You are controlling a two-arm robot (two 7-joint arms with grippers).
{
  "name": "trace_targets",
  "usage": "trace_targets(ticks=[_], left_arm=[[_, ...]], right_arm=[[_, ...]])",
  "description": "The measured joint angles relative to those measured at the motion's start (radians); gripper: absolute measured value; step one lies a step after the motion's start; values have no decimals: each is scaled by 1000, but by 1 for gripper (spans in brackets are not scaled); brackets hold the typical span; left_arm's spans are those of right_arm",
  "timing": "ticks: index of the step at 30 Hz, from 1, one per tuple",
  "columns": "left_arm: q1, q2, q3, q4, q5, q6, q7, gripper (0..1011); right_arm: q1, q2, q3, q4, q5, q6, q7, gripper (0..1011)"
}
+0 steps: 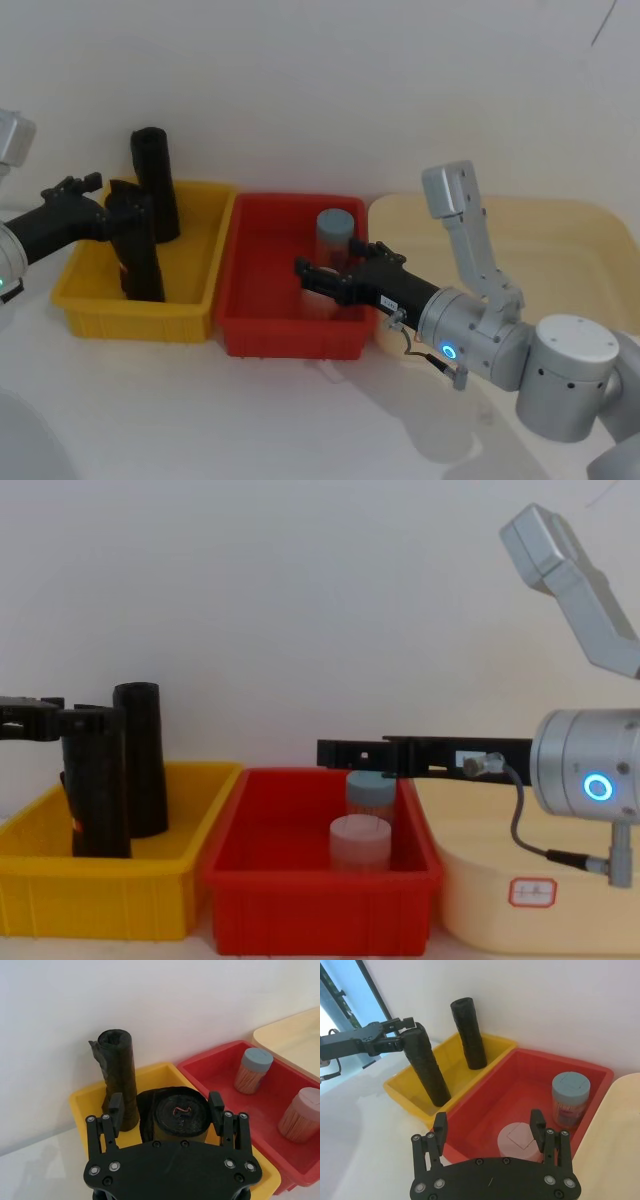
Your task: Pick up the garbage bag with the one hand and transfer it to the other hand.
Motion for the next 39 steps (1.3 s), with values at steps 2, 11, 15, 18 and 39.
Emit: trace_targets(ticks=[2,11,15,18,39], left_arm=[[1,0,-1,0,2,0,2,1001],[2,-7,-3,5,13,-1,4,1001],[2,-9,-5,10,17,-2,4,1001],[0,-12,-5,15,19,-3,1,1001],[-16,-38,-1,73,28,-18,-52,1001]], right_arm=[[-2,1,0,-3,1,0,-2,1001],[-7,3,2,-7,1,-3,-7,1001],[-7,4,3,-7,1,-4,-7,1001],[-6,3,3,-6,1,-5,-7,1001],[22,-6,-10,34,2,-9,10,1001]])
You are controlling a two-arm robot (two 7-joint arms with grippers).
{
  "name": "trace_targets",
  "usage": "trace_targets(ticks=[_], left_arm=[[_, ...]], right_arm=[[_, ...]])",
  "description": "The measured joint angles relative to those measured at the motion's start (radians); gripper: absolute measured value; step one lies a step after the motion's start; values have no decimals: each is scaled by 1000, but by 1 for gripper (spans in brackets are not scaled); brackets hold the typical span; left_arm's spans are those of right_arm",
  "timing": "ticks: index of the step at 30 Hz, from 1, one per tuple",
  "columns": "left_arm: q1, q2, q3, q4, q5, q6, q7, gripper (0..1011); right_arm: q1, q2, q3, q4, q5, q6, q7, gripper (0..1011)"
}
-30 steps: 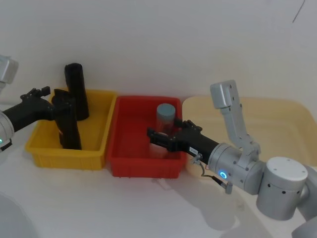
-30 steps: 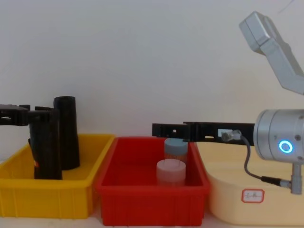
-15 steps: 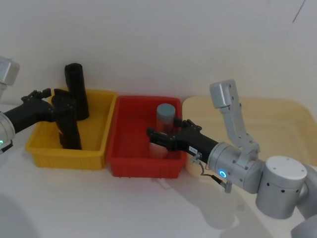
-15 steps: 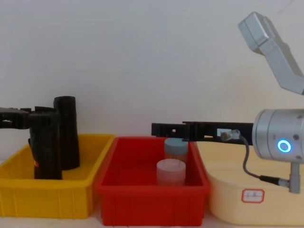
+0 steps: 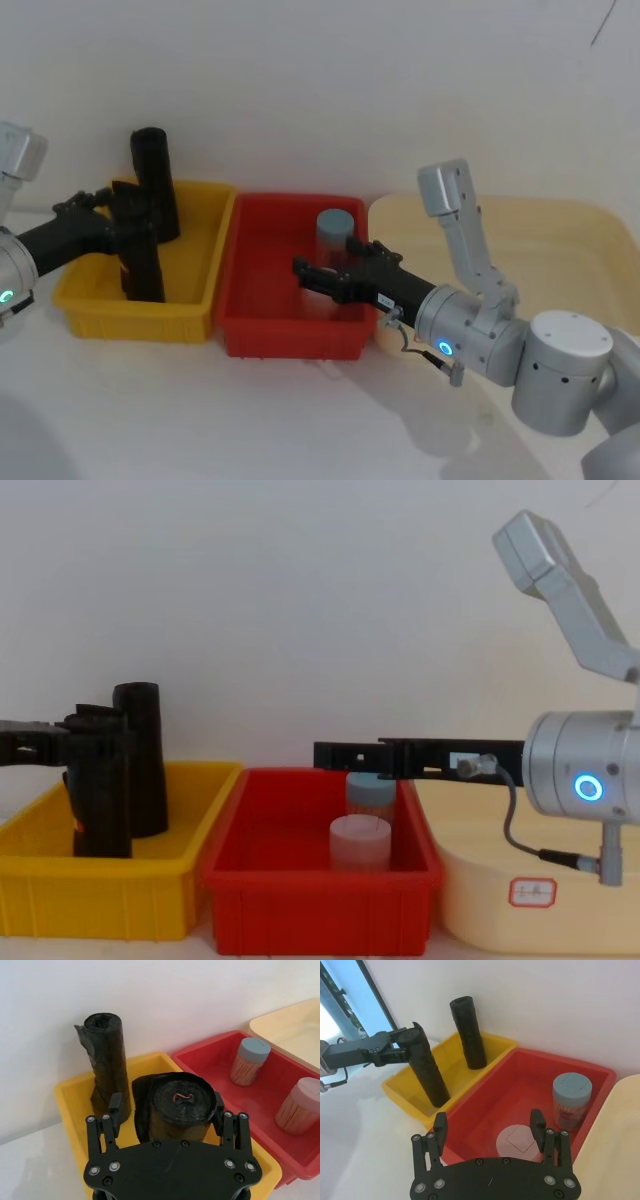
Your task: Pick up the garbage bag with the one hand and transfer it to the other hand.
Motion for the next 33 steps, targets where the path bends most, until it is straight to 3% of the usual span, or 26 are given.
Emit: trace_targets(ticks=[22,33], left_arm=[[-27,-24,18,40,58,-3,25,1001],[-36,-29,20,46,77,1,30,1001]], right_arm=[[25,5,-14,34,10,-8,19,1002],[65,10,-38,89,-29,-1,26,1002]])
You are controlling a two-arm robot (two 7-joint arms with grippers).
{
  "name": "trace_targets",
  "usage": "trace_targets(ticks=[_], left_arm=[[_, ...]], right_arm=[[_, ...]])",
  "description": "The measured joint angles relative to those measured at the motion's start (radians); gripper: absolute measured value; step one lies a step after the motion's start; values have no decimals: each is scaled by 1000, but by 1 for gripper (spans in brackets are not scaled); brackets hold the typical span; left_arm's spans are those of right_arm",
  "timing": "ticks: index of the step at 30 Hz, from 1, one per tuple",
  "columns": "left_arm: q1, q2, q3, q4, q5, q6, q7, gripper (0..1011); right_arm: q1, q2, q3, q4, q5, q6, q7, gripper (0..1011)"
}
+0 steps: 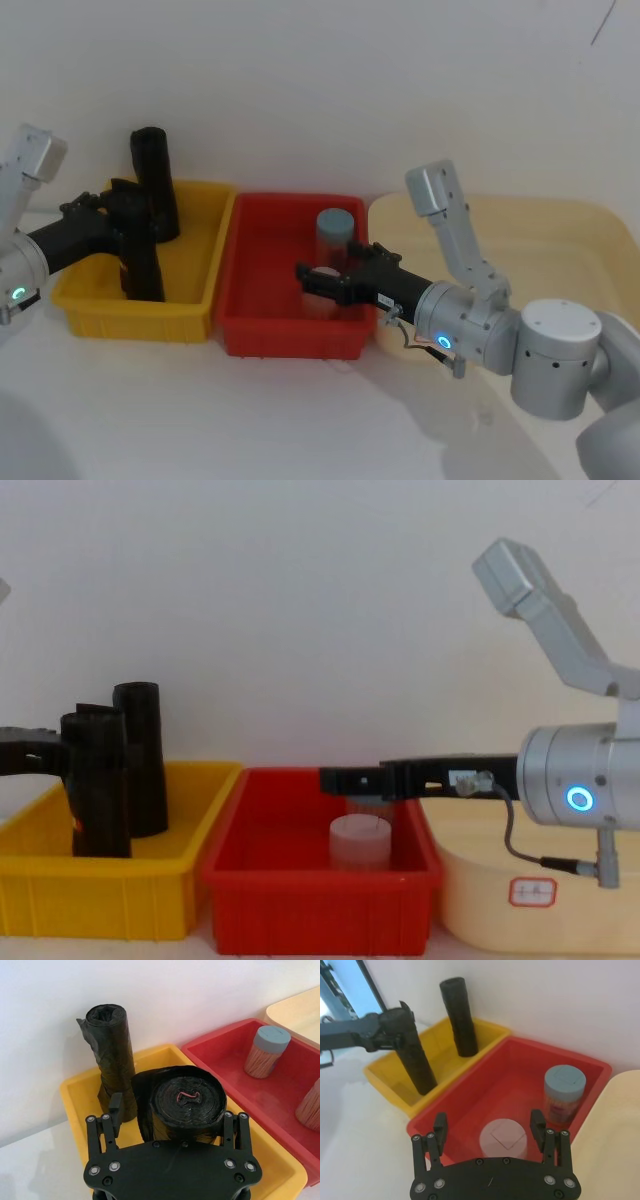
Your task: Pick up the garbage bag with the one hand and transfer it to the other hand.
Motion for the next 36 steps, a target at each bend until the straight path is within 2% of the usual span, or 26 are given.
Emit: trace_targets(ticks=[17,36], left_arm=[[-4,-3,1,3,10,3,3,1001],[-6,-4,1,4,13,4,3,1001]], right_arm=[[62,-16,-34,109,-55,11,17,1002],[99,-33,-62,181,-100,21,40,1001]])
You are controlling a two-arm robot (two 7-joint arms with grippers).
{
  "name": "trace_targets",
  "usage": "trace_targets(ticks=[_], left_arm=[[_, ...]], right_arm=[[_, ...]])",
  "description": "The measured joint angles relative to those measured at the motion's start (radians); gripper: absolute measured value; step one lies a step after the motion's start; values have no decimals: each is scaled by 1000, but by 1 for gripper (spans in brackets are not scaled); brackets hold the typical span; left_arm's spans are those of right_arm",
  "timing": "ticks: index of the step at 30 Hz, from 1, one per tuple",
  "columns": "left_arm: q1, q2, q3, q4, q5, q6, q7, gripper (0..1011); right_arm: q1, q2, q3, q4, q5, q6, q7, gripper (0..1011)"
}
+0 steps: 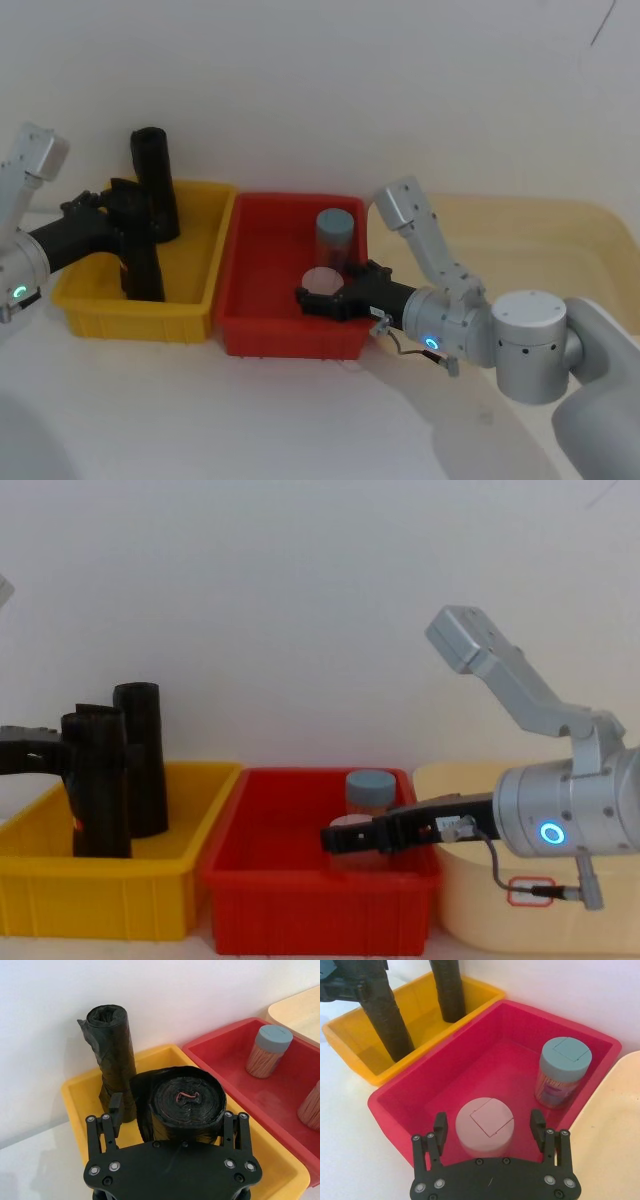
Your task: Pick up the garbage bag with the one hand and transfer it to the other hand.
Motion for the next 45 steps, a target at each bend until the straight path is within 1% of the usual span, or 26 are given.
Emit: trace_targets(ticks=[9,12,16,17,18,19,20,22,25,45], left_arm=[[0,0,0,0,0,0,0,1001],[0,0,0,0,0,0,0,1001],[0,0,0,0,0,0,0,1001],[0,0,0,0,0,0,0,1001],[0,0,0,0,0,0,0,1001],[0,0,0,0,0,0,0,1001],[0,0,0,0,0,0,0,1001],[0,0,0,0,0,0,0,1001],[0,0,0,0,0,0,0,1001],[0,0,0,0,0,0,0,1001]], right_arm=[[10,-5,-8,19,-16,-4,6,1001],[12,-5,-10,21,-18,-4,7,962],[14,-6,-11,25,-22,-5,7,866],[14,-6,-11,26,-23,-5,8,826],[15,-6,-11,26,-23,-5,8,816],[15,-6,-13,28,-24,-4,9,771],[15,-6,-14,29,-24,-4,9,771],[15,-6,-13,30,-25,-4,9,685],[15,-6,-14,30,-26,-4,9,647],[18,-8,-15,33,-29,-5,10,648]])
